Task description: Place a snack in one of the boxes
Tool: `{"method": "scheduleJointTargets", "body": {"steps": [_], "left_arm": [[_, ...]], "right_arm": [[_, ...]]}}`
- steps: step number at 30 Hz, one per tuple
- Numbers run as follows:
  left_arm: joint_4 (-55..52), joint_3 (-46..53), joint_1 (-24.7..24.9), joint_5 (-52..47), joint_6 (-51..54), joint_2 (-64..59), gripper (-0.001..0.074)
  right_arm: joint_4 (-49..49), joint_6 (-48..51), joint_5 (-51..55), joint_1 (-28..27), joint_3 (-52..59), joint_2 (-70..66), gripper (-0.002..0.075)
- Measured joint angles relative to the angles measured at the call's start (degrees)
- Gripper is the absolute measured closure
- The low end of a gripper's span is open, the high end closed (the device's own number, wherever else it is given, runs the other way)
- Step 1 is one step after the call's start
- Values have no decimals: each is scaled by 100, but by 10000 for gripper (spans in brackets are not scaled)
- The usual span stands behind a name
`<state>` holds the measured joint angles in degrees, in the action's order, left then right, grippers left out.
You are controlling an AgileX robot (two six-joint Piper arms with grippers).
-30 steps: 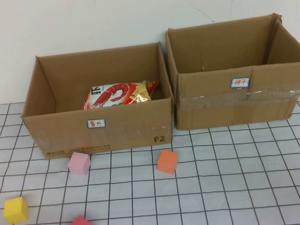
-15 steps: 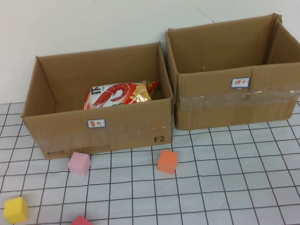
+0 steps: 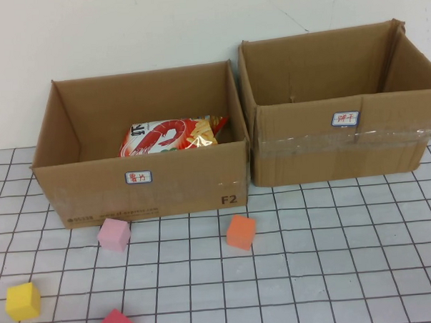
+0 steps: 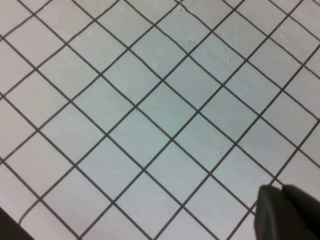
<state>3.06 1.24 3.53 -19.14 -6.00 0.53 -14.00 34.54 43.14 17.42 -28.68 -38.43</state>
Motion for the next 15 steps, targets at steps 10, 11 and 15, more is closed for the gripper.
{"method": "scheduleJointTargets", "body": {"steps": [10,11,15], "left_arm": [[12,0,0,0,11,0,736],[12,0,0,0,11,0,736],[12,0,0,0,11,0,736]], "right_arm": [[0,0,4,0,0,3,725],[-2,0,4,0,0,65,725],[-20,0,13,0,0,527,726]]}}
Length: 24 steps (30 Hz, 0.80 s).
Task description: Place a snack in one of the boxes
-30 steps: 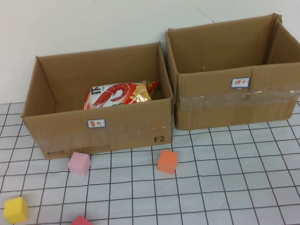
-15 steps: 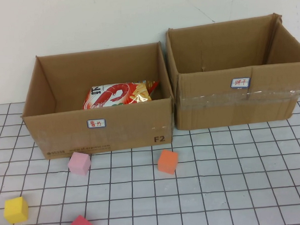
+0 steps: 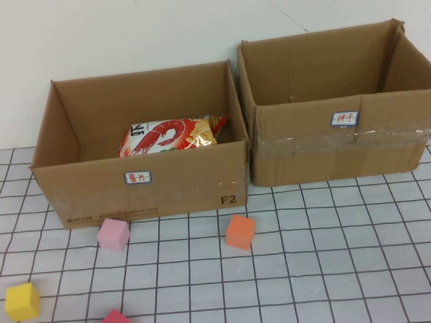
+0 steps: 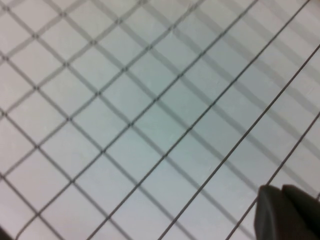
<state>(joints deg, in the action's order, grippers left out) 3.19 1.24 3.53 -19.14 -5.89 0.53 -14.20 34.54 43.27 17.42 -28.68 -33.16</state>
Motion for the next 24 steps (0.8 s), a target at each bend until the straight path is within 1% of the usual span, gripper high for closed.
{"method": "scheduleJointTargets", "body": {"steps": [7,10,13,18,19,20,24], "left_arm": [[0,0,0,0,0,0,736],[0,0,0,0,0,0,736],[0,0,0,0,0,0,736],[0,0,0,0,25,0,736],[0,0,0,0,24,0,736],[0,0,0,0,36,0,736],[0,0,0,0,36,0,736]], "right_arm": [[-23,0,43,0,0,1172,726],[-23,0,104,-123,0,1575,726],[-23,0,129,-390,0,1876,726],[-3,0,122,-1009,0,2320,726],[48,0,83,-1118,0,2379,726],[187,0,-14,-1389,0,2519,726],[350,0,-191,-1825,118,2763,726]]}}
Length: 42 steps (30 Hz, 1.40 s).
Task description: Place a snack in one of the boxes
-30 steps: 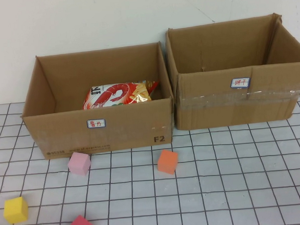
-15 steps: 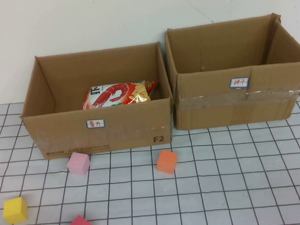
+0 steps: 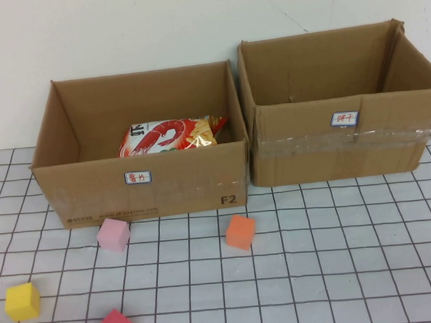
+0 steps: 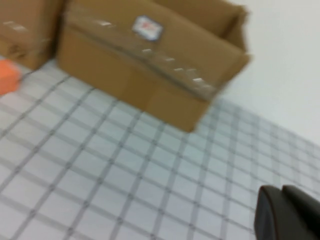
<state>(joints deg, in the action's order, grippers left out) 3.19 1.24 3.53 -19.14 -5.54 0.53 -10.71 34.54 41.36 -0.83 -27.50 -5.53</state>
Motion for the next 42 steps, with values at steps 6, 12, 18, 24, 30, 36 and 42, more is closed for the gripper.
{"method": "scheduleJointTargets", "body": {"steps": [6,12,18,24,30,36,42], "left_arm": [[0,0,0,0,0,0,736],[0,0,0,0,0,0,736],[7,0,0,-2,0,0,736],[7,0,0,-2,0,0,736],[7,0,0,-12,0,0,736],[7,0,0,-12,0,0,736],[7,0,0,-12,0,0,736]], "right_arm": [[110,-42,-1508,-440,1100,558,726],[121,-157,-3124,-477,2542,624,726],[-51,-245,-3190,-477,2910,624,726],[224,-1397,-2497,-477,2910,624,726],[954,-2583,-2177,-357,2910,628,726],[1219,-3093,-2165,188,2900,628,726],[1227,-3153,-2016,221,2879,628,726]]}}
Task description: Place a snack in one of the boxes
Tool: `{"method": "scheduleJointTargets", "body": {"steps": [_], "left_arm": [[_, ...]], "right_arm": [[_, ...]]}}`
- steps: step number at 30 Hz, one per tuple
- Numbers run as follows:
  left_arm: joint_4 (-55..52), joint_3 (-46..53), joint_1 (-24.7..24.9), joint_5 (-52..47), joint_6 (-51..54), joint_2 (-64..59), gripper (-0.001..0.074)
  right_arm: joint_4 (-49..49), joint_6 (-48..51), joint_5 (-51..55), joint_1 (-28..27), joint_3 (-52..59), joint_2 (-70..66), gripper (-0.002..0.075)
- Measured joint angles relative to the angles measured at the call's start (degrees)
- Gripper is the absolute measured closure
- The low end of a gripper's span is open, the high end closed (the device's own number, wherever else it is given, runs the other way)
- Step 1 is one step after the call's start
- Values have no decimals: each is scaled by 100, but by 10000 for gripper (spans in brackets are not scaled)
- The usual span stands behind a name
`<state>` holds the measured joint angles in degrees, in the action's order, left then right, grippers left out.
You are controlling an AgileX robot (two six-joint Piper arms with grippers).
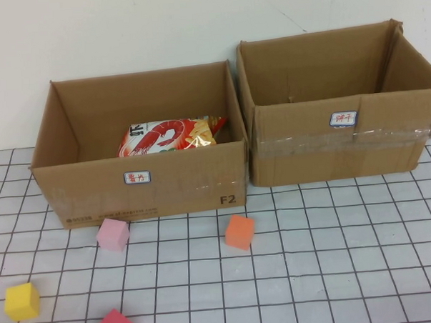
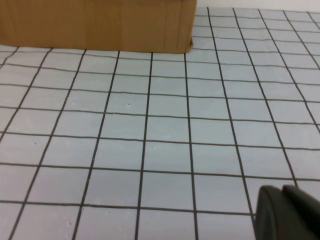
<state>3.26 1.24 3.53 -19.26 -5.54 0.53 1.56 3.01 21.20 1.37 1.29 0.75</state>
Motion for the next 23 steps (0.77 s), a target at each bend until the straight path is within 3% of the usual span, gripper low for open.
{"method": "scheduleJointTargets", "body": {"steps": [23], "left_arm": [[14,0,-21,0,23,0,736]], "right_arm": [[0,-6,81,0,-22,0,726]]}}
